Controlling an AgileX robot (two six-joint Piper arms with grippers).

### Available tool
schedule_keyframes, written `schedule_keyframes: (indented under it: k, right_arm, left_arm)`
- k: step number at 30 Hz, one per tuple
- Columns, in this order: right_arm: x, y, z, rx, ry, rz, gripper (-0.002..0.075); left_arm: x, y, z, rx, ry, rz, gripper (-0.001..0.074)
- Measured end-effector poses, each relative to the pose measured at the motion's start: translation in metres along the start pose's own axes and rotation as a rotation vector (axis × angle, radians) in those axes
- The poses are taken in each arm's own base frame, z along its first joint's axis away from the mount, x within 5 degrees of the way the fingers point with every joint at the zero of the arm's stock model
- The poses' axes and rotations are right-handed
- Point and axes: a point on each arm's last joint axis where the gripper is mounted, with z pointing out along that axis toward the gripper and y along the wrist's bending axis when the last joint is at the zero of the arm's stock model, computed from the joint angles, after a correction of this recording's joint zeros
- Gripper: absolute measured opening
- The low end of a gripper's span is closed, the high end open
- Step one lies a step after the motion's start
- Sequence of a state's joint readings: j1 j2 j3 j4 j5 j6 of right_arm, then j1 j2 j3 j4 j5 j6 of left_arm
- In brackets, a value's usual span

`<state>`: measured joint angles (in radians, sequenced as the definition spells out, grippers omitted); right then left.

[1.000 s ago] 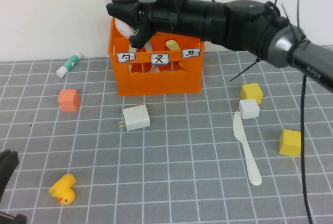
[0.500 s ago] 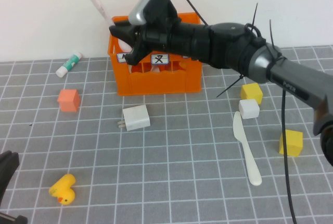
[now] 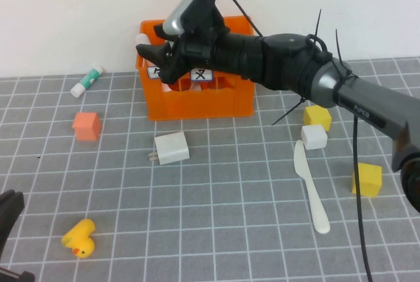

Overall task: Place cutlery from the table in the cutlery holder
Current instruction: Place the spoon on the box, then pick up the knife

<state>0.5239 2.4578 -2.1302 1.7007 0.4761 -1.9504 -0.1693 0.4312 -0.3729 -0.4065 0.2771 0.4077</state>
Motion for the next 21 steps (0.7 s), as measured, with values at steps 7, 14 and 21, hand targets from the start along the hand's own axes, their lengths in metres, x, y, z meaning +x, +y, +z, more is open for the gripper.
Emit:
schedule_keyframes:
  k: [7,14,21]
  right_arm:
    - [-0.067,0.009,-0.022,-0.083,-0.134,-0.051,0.0416]
    - [-0.189,0.037,-0.092,-0.183,-0.265,-0.304,0.0093]
    - [-0.284,0.066,-0.193,-0.052,-0.123,-0.663,0.0007]
  left_arm:
    - [0.0,0.0,0.0,0.0,0.0,0.0,-0.0001]
    - [0.0,0.0,0.0,0.001,0.0,-0.004,0.0]
    - [0.001,0.0,0.0,0.001,0.004,-0.004,0.0]
